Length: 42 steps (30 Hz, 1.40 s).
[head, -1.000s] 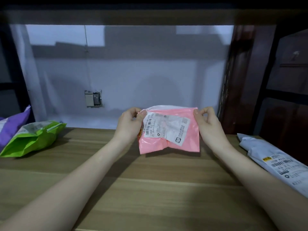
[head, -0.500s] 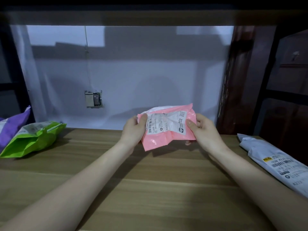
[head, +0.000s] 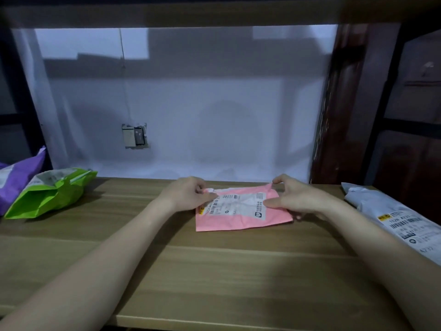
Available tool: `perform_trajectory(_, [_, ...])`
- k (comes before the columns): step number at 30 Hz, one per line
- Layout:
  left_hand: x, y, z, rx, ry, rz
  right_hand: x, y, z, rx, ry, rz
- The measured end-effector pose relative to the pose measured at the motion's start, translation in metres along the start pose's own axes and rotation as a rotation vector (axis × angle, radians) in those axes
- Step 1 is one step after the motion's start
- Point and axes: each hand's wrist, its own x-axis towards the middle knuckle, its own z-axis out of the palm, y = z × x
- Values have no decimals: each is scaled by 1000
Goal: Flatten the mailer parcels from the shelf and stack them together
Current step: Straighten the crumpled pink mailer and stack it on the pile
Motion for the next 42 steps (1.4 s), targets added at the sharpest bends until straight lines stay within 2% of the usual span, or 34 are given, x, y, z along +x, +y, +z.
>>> perform_trajectory(3, [0,4,1,74,118,5,6,4,4,-195,140,-134])
perform_trajectory(6, [-3,19,5,119,307,129,9,4,11,-223,325,-331])
perform_trajectory(8, [-5,30,10,51,237,220,9,-1,18,-227,356,-466])
perform_trajectory(10, [-7,38,19,129,36,297,11,-4,28,-286,283,-510])
perform_trajectory(13, [-10,38,28,164,-181,340,12,0,43,-341,57,-488])
perform_trajectory(17, [-17,38,32,137,-254,338,9,2,50,-380,-118,-393])
perform_trajectory(24, [-20,44,28,243,-327,295,11,2,50,-505,-184,-341])
perform_trajectory(34, [-15,43,25,240,-412,274,8,-4,45,-573,-232,-328])
perform_trajectory(38, [-11,35,28,53,-375,253,6,-3,43,-528,-228,-310])
perform_trajectory(42, [-7,26,23,-328,-360,131,7,0,44,-466,-136,-307])
